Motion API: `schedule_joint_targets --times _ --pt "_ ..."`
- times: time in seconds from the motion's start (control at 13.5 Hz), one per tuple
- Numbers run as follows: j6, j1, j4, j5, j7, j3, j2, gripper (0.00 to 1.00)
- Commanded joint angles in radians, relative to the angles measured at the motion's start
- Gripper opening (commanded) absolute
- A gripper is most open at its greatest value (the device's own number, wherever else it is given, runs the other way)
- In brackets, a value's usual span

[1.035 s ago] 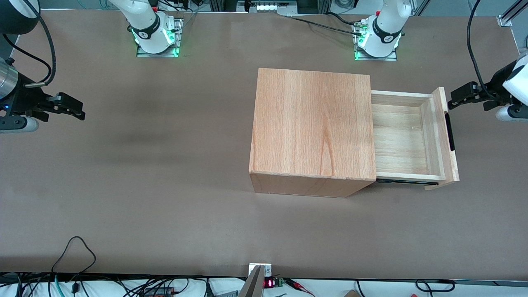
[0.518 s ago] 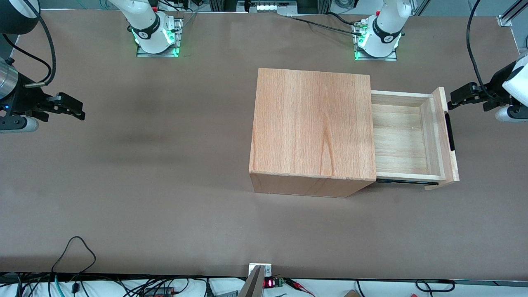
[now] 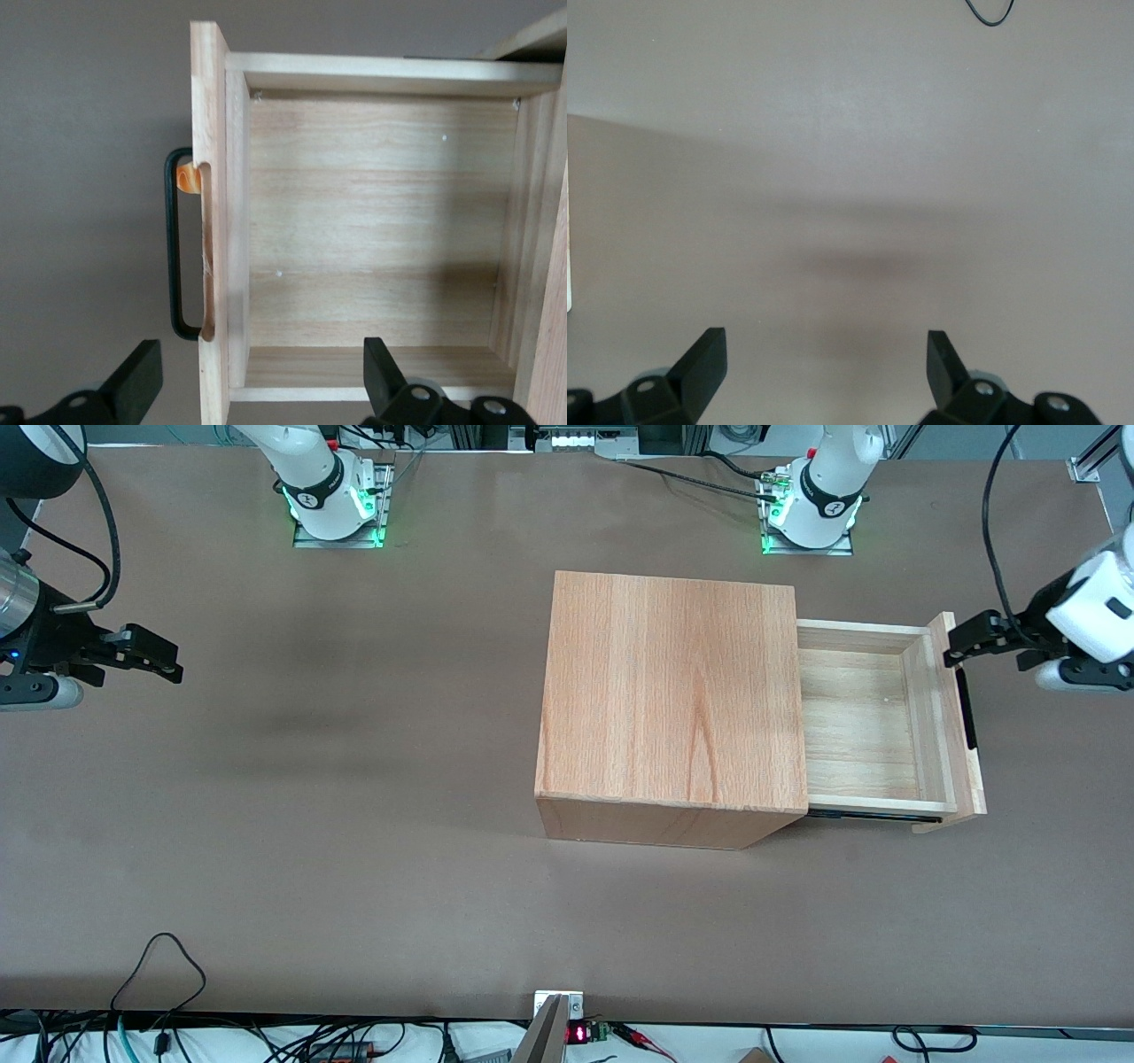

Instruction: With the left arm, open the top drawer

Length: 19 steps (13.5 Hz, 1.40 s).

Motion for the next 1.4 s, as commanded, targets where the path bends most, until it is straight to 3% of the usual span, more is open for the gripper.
schedule_joint_targets --times 0.0,1.33 --pt "0.021 0.006 -0.068 0.025 0.004 -0.009 -0.064 1.00" --pt "-0.005 0.009 -0.053 0.026 -0.062 -0.006 -0.073 1.00"
